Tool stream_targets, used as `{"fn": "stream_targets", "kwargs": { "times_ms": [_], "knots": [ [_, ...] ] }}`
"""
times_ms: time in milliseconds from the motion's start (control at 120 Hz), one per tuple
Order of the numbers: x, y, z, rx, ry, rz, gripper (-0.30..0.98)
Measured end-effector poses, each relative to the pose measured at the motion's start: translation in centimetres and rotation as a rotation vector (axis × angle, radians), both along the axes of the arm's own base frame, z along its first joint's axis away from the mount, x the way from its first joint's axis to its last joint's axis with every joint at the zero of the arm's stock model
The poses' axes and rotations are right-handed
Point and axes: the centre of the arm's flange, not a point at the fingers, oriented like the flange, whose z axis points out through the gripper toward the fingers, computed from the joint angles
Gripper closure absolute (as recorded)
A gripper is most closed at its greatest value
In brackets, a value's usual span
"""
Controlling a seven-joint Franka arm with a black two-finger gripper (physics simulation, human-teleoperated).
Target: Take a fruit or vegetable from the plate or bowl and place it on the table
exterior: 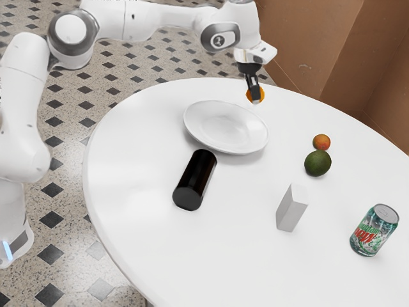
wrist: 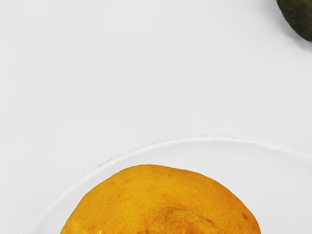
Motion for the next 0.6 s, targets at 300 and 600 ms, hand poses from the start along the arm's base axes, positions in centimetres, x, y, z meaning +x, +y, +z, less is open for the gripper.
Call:
{"fn": "stream_targets", "kwargs": {
  "times_ms": [300,600],
  "knots": [
    [5.0,3.5,-3.1,0.05,-0.045,0.116,0.34],
    [6.0,9.1,-7.1,0.065,-0.112,0.213,0.23]
  ]
}}
